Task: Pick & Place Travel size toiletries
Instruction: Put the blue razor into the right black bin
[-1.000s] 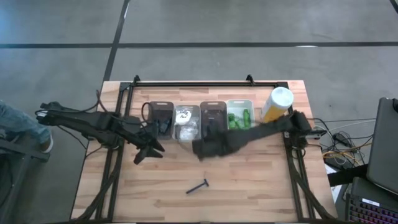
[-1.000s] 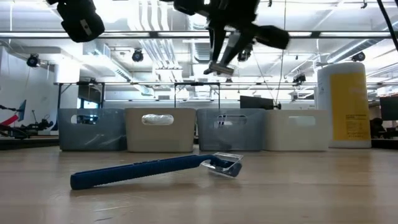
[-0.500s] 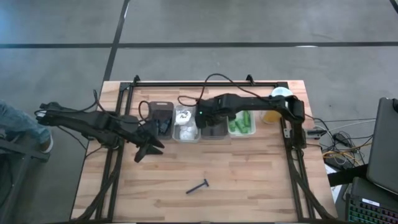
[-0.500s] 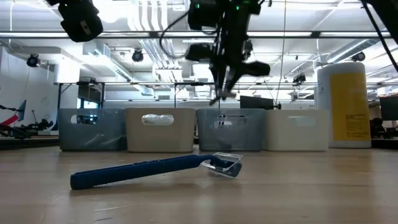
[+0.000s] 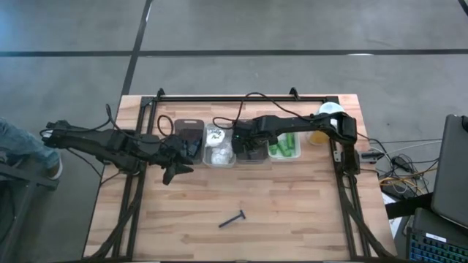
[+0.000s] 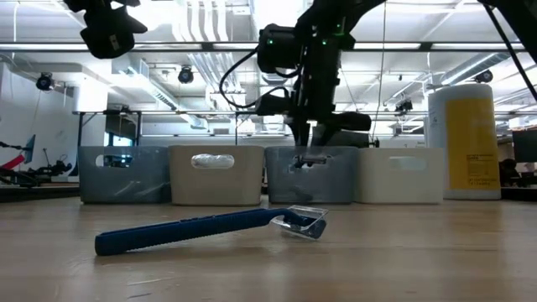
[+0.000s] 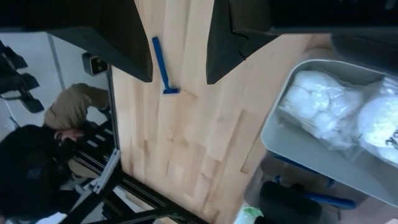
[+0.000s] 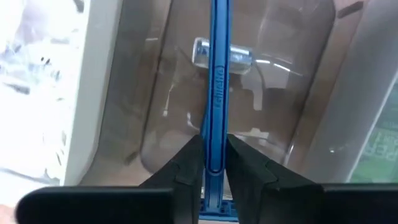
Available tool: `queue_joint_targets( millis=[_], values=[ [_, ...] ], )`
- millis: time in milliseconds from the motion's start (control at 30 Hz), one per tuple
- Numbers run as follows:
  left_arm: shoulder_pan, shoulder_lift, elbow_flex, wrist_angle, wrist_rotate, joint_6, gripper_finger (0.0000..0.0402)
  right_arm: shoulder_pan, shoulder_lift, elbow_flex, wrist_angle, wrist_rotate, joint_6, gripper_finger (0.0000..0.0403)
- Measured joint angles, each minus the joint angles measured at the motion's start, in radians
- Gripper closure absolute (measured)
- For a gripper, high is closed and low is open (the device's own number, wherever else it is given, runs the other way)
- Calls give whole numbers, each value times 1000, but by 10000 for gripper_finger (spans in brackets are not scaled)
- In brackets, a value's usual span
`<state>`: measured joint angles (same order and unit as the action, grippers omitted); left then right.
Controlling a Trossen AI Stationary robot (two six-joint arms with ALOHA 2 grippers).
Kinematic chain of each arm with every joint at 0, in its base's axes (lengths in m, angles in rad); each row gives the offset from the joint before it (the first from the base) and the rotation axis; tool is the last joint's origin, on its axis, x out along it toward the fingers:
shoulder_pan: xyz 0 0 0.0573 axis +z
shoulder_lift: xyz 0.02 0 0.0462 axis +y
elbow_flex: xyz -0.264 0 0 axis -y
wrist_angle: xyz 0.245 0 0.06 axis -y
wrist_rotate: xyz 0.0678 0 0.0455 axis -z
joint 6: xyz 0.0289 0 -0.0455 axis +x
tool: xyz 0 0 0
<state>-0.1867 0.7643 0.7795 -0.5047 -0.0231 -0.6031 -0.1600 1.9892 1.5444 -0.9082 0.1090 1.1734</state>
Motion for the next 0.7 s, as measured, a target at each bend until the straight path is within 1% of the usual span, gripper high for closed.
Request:
queue_joint_targets(
  millis=[133,200,300,467,567,700],
  values=[
    [2,3,0,3,-22,-1,246,5,0,-2,9,27,1,308],
    [2,5,0,3,-32,-1,246,10,0,-2,9,50,-10,287],
    [2,10,0,4,-32,-2,246,13,0,-2,7,54,-28,252],
    [3,21,0,4,-32,-16,246,39,-18,-1,3,78,-89,201],
    [3,29,0,4,-43,-16,246,84,-51,3,9,96,-159,180],
    [3,34,0,3,-72,-15,246,164,-79,4,75,80,-352,163]
  ],
)
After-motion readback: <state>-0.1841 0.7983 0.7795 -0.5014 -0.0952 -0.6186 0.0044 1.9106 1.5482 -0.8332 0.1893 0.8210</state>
